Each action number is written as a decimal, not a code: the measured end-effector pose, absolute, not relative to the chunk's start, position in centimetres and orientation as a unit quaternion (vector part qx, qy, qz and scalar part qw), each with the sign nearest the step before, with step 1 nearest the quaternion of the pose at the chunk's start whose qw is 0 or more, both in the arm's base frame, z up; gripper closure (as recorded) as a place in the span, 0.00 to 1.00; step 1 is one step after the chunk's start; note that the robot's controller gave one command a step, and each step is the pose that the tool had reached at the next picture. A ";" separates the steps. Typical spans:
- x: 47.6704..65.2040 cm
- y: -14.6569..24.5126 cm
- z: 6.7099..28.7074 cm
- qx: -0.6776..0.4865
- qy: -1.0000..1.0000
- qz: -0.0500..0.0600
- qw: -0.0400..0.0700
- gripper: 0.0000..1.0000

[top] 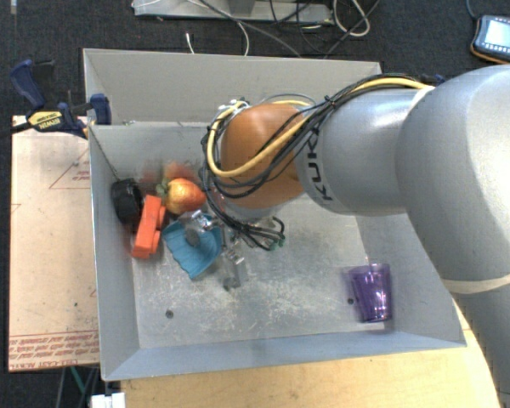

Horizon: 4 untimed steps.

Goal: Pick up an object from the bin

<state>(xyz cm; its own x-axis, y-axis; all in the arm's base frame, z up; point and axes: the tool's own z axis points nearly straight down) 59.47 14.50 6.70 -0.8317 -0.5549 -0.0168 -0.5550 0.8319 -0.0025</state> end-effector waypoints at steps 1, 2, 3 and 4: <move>59.1 16.9 7.0 -0.244 0.970 0.004 0.007 0.00; 59.5 15.2 6.9 -0.299 0.954 0.002 0.010 0.00; 59.2 16.9 7.1 -0.249 0.969 0.005 0.009 1.00; 59.2 16.9 7.1 -0.248 0.969 0.005 0.009 1.00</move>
Offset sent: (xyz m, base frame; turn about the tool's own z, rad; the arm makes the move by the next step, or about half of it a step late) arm -0.0006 0.0055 0.0008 -0.0213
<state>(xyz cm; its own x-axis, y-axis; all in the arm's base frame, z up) 59.22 16.88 7.11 -0.8765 -0.4810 -0.0197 -0.4812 0.8766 0.0062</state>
